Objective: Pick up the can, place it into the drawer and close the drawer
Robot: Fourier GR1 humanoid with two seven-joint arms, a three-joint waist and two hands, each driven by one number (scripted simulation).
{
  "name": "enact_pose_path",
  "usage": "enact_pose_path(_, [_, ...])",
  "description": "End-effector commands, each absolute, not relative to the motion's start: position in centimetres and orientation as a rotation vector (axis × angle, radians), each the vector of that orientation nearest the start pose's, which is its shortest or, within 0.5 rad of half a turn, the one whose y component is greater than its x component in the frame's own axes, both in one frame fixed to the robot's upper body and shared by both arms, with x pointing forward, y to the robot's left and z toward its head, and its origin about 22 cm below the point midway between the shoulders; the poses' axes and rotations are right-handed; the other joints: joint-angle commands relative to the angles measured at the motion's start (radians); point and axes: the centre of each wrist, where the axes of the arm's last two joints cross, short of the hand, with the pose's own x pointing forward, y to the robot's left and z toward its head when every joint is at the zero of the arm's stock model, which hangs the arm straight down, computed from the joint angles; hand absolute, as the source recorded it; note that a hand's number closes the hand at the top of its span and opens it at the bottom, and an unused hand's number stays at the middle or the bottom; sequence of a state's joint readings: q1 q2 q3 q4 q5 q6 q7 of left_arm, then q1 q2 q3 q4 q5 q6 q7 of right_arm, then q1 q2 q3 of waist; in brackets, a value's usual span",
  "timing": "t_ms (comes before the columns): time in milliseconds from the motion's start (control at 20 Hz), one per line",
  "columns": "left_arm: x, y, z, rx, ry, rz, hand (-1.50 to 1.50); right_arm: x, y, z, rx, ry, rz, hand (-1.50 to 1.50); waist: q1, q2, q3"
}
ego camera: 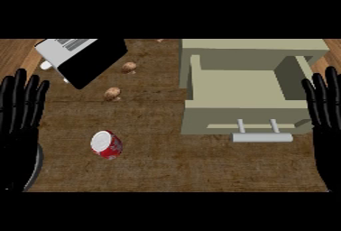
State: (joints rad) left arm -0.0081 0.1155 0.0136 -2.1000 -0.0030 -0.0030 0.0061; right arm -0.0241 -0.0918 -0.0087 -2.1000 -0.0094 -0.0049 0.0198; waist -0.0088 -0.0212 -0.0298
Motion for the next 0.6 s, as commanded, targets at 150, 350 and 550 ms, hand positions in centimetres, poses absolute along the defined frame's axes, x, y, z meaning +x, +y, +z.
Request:
enact_pose_path(150, [21.5, 25.4, 12.2, -0.365, -2.081, -0.323, -1.50, 20.9, -23.5, 13.4, -0.015, -2.084, 0.126, -1.50, 0.004, 0.021, 0.027])
enact_pose_path(350, [20.4, 27.3, 9.4, -0.319, -1.738, -0.487, -1.50, 20.2, -25.4, 9.8, -0.177, -1.805, -0.087, -1.50, -0.005, 0.026, 0.029])
enact_pose_path(550, [19.7, 31.5, 11.9, -0.344, -1.710, -0.518, -1.50, 19.7, -26.7, 9.9, -0.212, -1.773, -0.104, -1.50, 0.014, 0.020, 0.030])
